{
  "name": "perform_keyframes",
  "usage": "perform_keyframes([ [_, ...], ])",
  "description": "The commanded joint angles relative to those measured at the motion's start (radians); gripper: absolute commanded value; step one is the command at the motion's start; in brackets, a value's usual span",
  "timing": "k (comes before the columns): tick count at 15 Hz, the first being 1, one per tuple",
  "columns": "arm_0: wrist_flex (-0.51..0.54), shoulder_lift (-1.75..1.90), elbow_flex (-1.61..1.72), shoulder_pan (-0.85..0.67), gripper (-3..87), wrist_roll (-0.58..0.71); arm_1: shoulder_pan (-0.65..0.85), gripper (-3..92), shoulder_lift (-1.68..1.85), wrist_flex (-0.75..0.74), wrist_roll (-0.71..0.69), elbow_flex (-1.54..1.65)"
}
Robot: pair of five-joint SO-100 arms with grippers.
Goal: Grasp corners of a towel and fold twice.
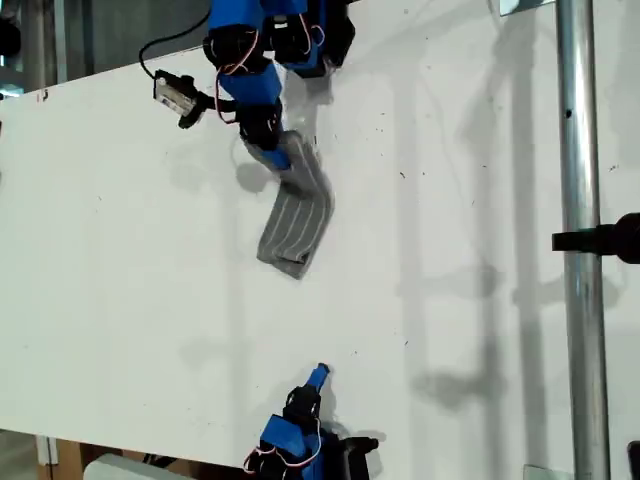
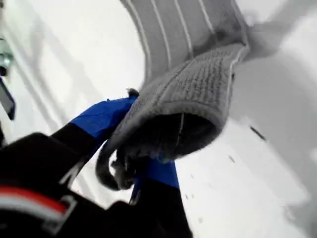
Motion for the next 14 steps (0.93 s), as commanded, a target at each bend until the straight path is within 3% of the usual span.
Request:
perform_keyframes([
  [1,-0.015,0.006,0.008,-0.025,-2.8,0.012,0.006,-0.2,-0.43,-0.186,-0.097,-0.288],
  [6,-0.015,0.006,0.008,-0.015,-2.8,0.003,0.054,0.6,-0.907,-0.44,-0.156,-0.492],
  [8,-0.014,0.006,0.008,-0.018,-2.8,0.003,0.069,41.4,-0.916,-0.471,-0.238,-0.592],
  [9,-0.014,0.006,0.008,-0.021,-2.8,0.003,0.083,30.7,-0.881,-0.526,-0.282,-0.615],
  [10,-0.015,0.006,0.008,-0.021,-2.8,0.003,0.12,14.1,-0.834,-0.569,-0.307,-0.637],
  [12,-0.015,0.006,0.008,-0.021,-2.8,0.0,0.216,10.6,-0.756,-0.575,-0.33,-0.655],
  [14,-0.011,0.006,0.006,-0.026,-2.7,-0.008,0.244,10.3,-0.696,-0.403,-0.33,-0.623],
])
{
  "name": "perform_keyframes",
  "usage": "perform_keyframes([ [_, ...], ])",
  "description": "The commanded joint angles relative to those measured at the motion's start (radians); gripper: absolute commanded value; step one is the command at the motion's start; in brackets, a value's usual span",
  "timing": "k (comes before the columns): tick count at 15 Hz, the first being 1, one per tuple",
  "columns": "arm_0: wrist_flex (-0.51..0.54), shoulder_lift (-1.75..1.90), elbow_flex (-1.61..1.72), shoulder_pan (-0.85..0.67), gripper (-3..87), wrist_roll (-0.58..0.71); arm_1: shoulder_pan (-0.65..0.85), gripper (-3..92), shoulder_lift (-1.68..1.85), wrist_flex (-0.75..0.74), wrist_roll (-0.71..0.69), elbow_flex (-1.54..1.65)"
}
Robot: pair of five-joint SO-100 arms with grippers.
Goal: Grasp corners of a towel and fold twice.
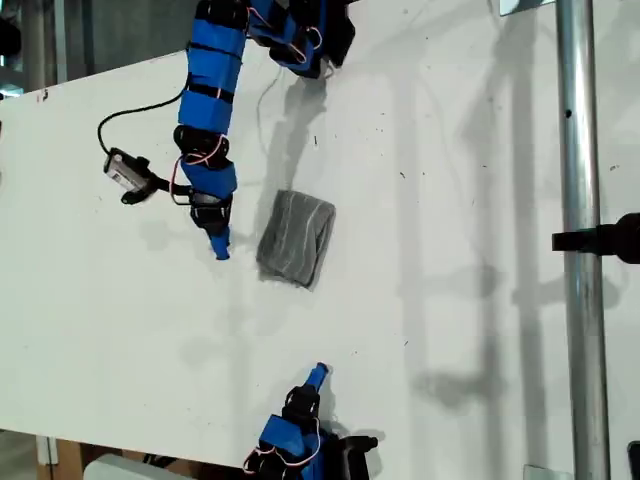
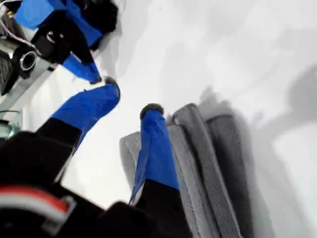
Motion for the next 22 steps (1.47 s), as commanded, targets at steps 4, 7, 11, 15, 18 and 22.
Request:
perform_keyframes([
  [4,0.015,0.006,0.009,-0.04,-1.8,-0.037,-0.06,4.7,0.508,0.249,0.087,0.545],
  [7,0.049,0.005,0.009,-0.061,-2.6,-0.067,-0.155,1.4,1.083,0.506,0.298,0.934],
  [11,0.051,0.005,0.009,-0.052,-2.4,0.0,-0.19,-0.2,1.62,0.776,0.543,1.183],
  [15,0.057,0.003,0.006,0.077,-2.2,0.252,-0.209,7.3,1.611,0.822,0.557,1.197],
  [18,0.054,0.003,0.006,0.109,-2.3,0.42,-0.189,8.4,1.611,0.85,0.397,1.197],
  [22,0.054,0.003,0.006,0.106,-2.3,0.42,-0.19,8.4,1.612,0.851,0.399,1.197],
])
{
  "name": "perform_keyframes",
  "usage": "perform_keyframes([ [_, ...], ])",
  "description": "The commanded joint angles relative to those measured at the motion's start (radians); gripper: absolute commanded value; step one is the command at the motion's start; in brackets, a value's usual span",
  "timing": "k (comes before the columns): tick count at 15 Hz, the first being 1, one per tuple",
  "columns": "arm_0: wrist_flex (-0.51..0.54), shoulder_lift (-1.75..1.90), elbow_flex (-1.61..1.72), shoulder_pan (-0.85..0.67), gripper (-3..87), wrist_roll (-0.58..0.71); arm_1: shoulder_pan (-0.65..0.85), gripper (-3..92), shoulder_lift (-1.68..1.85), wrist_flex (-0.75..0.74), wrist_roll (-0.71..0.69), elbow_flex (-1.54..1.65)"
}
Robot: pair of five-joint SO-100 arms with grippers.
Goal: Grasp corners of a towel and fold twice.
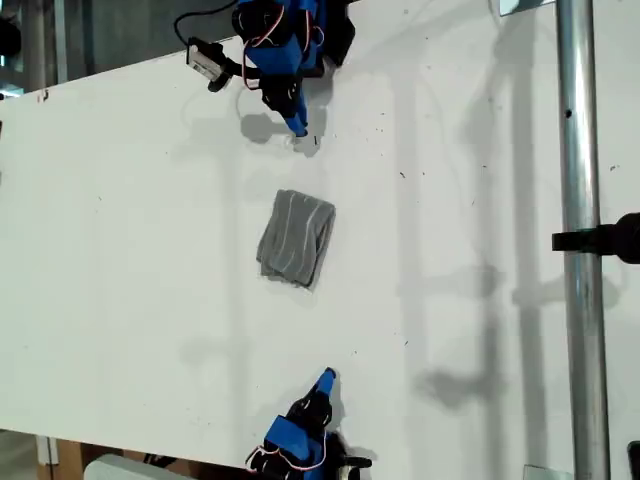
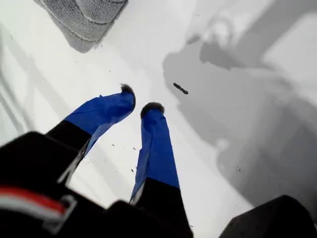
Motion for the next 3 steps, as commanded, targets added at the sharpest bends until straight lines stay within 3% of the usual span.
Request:
perform_keyframes([
  [1,0.003,0.003,0.006,0.008,-2.3,0.006,0.006,8.4,0.002,0.009,-0.015,-0.009],
  [3,0.003,0.003,0.006,0.008,-2.3,0.006,0.006,8.4,0.002,0.009,-0.015,-0.009],
])
